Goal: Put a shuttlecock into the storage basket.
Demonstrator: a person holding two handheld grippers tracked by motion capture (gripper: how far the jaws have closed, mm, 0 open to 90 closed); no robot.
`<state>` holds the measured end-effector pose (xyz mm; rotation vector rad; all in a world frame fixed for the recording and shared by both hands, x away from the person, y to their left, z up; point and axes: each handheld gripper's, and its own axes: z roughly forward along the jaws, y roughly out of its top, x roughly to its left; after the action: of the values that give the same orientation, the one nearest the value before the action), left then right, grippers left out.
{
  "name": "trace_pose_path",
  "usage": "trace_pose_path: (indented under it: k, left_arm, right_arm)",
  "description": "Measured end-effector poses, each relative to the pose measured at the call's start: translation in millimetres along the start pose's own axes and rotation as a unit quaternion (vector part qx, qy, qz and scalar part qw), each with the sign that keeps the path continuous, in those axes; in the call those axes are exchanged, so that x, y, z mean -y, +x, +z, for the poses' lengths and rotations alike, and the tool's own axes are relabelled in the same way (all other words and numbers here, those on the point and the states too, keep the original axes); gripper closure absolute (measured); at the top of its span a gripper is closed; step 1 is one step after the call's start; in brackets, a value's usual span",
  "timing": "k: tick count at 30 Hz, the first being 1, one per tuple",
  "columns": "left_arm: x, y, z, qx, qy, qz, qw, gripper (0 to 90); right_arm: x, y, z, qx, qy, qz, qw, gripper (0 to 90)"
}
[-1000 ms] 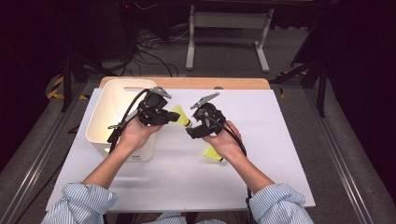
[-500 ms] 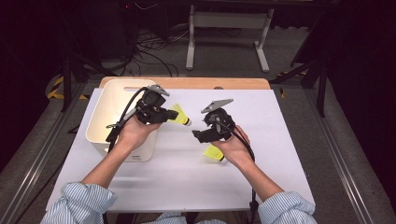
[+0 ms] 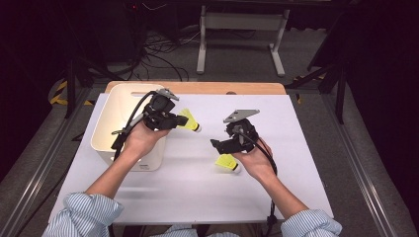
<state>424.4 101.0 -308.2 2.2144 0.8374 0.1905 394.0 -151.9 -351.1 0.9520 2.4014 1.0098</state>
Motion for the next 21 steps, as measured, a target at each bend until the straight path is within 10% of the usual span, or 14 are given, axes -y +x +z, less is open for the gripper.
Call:
trace_pose_path:
  k: [21]
  left_arm:
    - [1.0,2.7,-8.0,-0.008,-0.005,-0.002,1.0000,90.0]
  right_arm:
    - [22.9,-6.3,-19.6,0.022,-0.029,0.018,0.9992,18.8]
